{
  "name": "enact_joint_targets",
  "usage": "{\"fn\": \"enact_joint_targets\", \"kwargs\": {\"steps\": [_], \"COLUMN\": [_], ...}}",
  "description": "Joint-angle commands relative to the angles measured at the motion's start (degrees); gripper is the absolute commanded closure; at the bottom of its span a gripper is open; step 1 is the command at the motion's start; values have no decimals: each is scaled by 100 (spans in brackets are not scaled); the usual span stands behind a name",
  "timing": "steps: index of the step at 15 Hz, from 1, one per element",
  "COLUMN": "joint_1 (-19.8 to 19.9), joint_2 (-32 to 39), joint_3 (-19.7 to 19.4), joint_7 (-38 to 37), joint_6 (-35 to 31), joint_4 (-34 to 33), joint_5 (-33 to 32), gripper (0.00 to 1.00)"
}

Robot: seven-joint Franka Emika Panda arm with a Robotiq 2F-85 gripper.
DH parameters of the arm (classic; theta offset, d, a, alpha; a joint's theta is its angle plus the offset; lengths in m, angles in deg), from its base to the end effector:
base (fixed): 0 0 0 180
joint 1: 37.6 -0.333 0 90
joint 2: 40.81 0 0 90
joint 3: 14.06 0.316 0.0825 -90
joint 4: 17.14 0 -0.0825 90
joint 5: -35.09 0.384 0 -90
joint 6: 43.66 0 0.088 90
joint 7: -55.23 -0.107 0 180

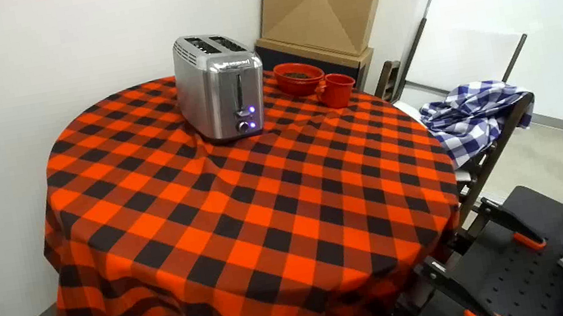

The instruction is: Turn off the toaster

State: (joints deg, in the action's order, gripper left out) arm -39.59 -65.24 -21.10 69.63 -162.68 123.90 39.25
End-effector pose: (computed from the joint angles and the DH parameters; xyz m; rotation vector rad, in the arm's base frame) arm 0.4161 -0.0346 0.4524 -3.0260 -0.2108 -0.0860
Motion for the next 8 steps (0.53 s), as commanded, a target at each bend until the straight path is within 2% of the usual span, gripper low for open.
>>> {"fn": "enact_joint_targets", "kwargs": {"steps": [1, 5, 8], "joint_1": [64, 53, 256], "joint_2": [4, -5, 38], "joint_3": [60, 89, 463], "joint_7": [21, 13, -379], "joint_6": [15, -21, -669], "joint_4": [-10, -5, 215], "joint_5": [28, 3, -899], "gripper": [0, 0, 0]}}
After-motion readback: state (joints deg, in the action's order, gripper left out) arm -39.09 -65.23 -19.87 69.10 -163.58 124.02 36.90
